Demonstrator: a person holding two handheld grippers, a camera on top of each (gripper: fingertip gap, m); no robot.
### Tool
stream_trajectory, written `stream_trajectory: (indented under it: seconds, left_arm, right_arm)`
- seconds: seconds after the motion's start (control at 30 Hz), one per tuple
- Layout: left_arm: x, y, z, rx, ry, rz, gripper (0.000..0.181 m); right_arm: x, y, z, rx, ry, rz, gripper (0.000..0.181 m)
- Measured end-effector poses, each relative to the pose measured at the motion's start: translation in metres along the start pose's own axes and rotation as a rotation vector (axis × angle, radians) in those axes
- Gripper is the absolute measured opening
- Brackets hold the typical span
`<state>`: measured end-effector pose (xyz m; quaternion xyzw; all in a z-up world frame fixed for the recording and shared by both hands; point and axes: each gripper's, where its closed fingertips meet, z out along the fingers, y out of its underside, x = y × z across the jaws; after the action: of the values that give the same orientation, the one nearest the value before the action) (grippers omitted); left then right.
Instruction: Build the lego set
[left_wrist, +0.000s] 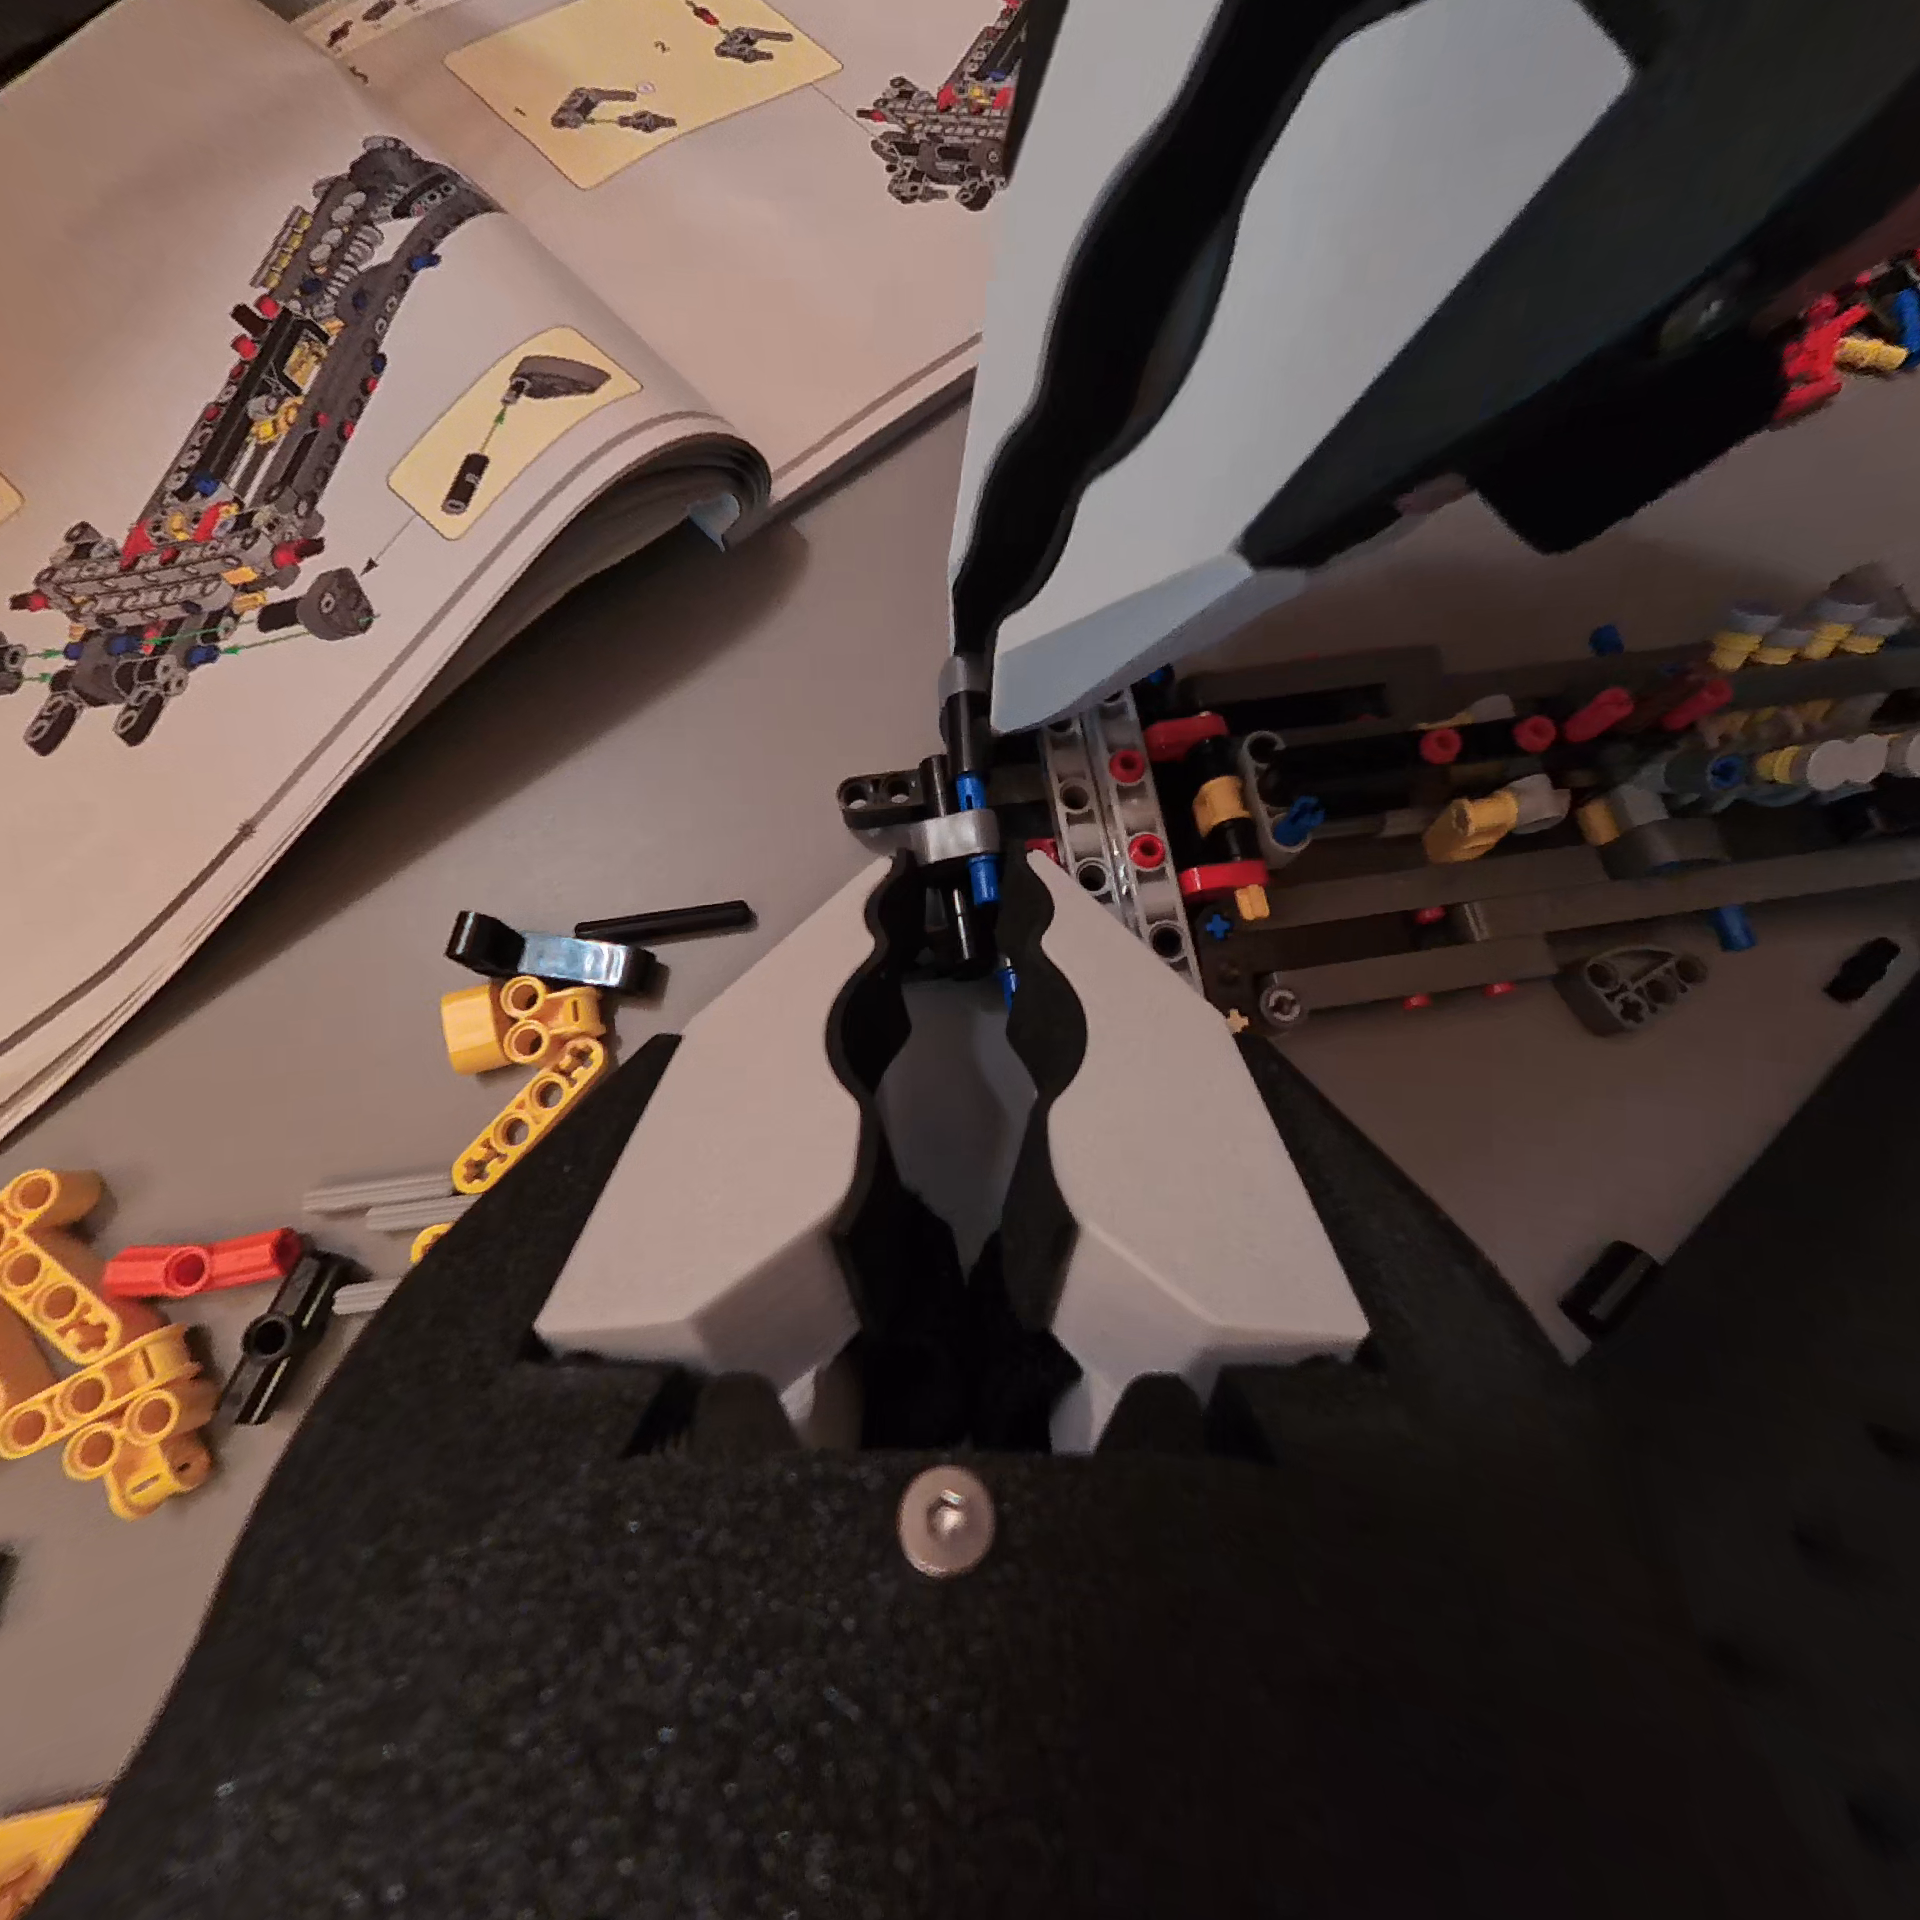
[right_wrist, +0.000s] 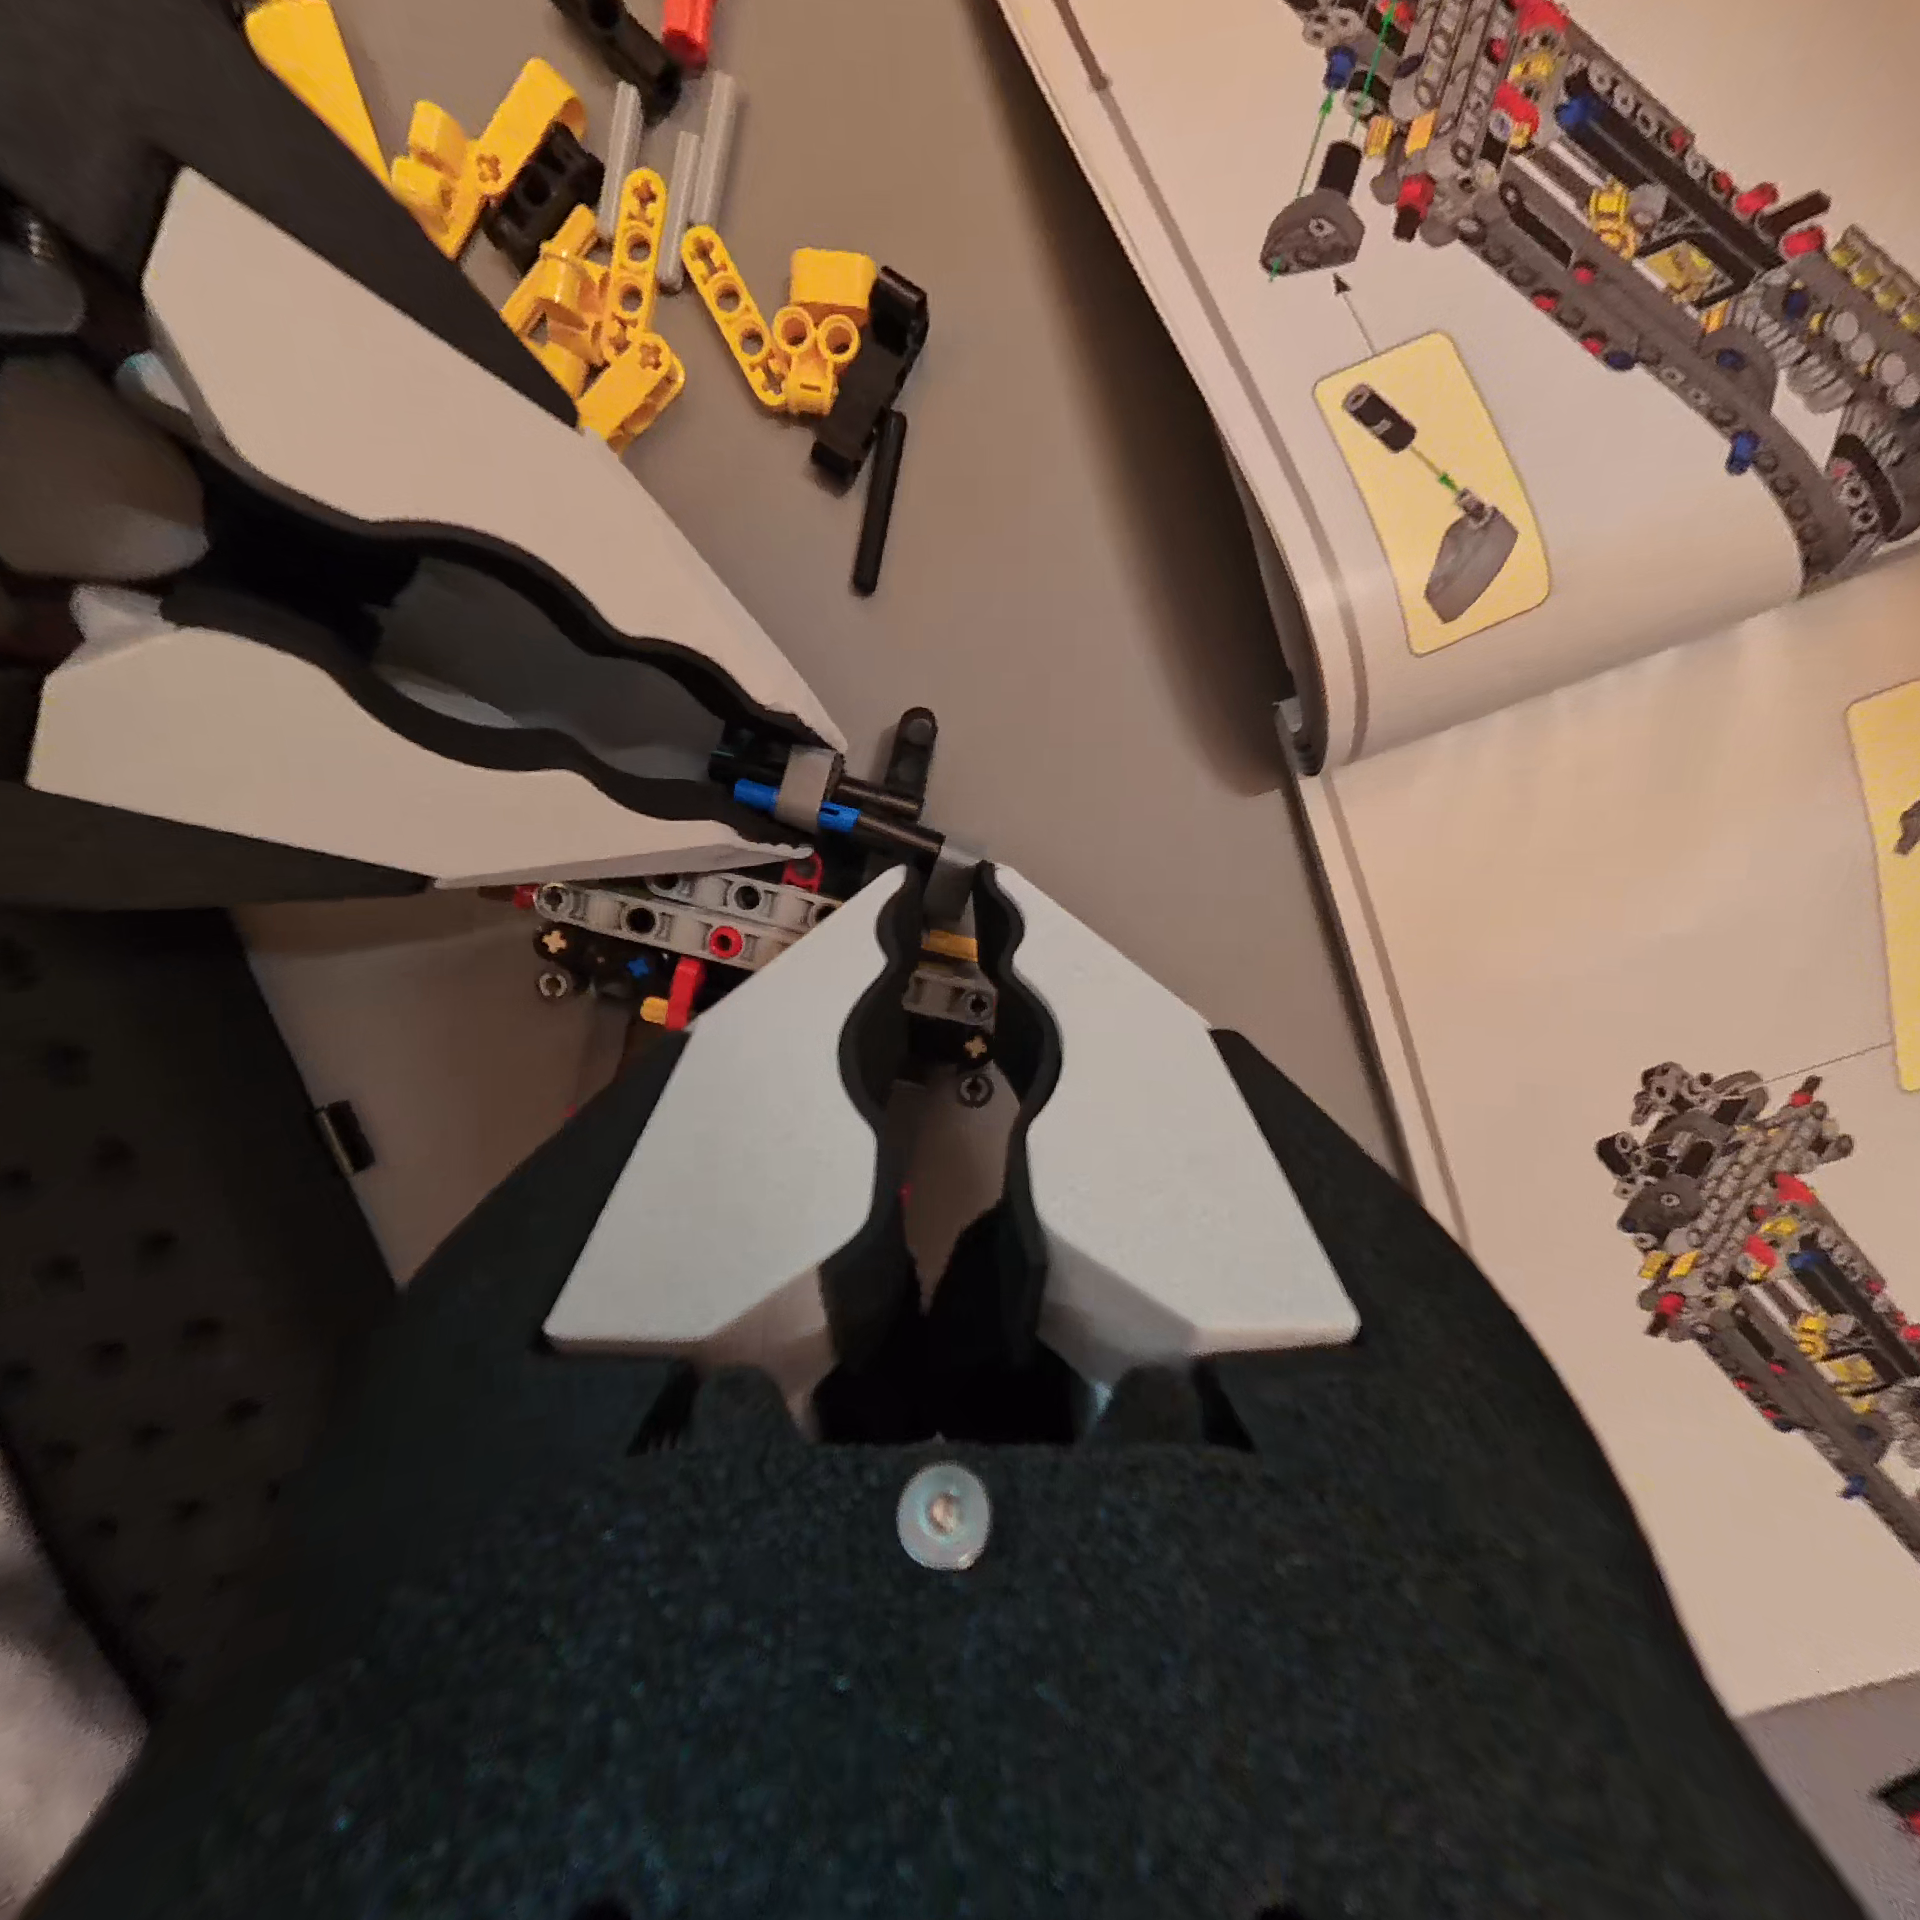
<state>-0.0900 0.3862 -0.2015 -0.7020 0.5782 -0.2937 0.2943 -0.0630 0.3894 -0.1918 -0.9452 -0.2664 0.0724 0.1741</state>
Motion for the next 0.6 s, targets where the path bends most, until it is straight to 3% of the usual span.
stream_trajectory:
  seconds: [0.2, 0.5, 0.6]
  left_arm:
    - [-0.0002, -0.0007, 0.0005, 0.0, -0.01, 0.002, 0.012]
    - [0.0006, -0.0023, 0.0012, 0.008, -0.014, 0.012, 0.013]
    - [0.0011, -0.0023, 0.0009, 0.009, -0.011, 0.013, 0.013]
  right_arm:
    - [-0.0001, -0.0006, 0.0007, 0.049, -0.011, 0.047, 0.008]
    - [-0.0059, 0.0029, 0.0034, 0.095, -0.163, 0.205, 0.011]
    - [-0.0058, 0.0022, 0.0038, 0.116, -0.13, 0.158, 0.009]
